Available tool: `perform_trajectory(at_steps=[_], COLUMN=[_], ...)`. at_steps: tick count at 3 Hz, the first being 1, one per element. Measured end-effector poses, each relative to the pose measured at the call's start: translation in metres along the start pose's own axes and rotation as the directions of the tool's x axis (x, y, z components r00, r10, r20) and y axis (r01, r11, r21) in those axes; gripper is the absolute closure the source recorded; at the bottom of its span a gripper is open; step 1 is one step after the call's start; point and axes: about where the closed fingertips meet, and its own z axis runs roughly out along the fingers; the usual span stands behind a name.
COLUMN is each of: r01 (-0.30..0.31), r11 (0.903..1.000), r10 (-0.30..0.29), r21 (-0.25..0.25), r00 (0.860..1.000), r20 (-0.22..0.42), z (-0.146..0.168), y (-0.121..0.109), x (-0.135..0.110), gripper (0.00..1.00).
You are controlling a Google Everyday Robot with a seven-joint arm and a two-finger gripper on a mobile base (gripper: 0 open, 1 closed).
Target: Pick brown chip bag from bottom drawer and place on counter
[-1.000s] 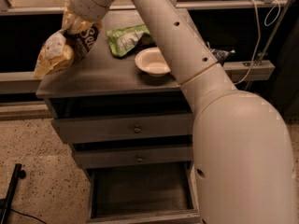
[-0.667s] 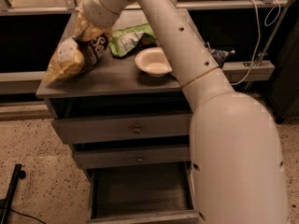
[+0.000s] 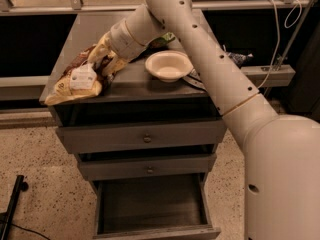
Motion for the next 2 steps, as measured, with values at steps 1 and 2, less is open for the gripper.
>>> perform_trajectory(at_steps=[1, 2], r01=[0.000, 0.000], r11=[1.0000, 1.0000], r10=[0.000, 0.000], r21=[0.000, 0.000], r00=[1.000, 1.000], r20=[0.000, 0.000], z=[0.0000, 0.0000], y=[0.0000, 0.0000], x=[0.0000, 0.0000], gripper=[0.00, 0.00])
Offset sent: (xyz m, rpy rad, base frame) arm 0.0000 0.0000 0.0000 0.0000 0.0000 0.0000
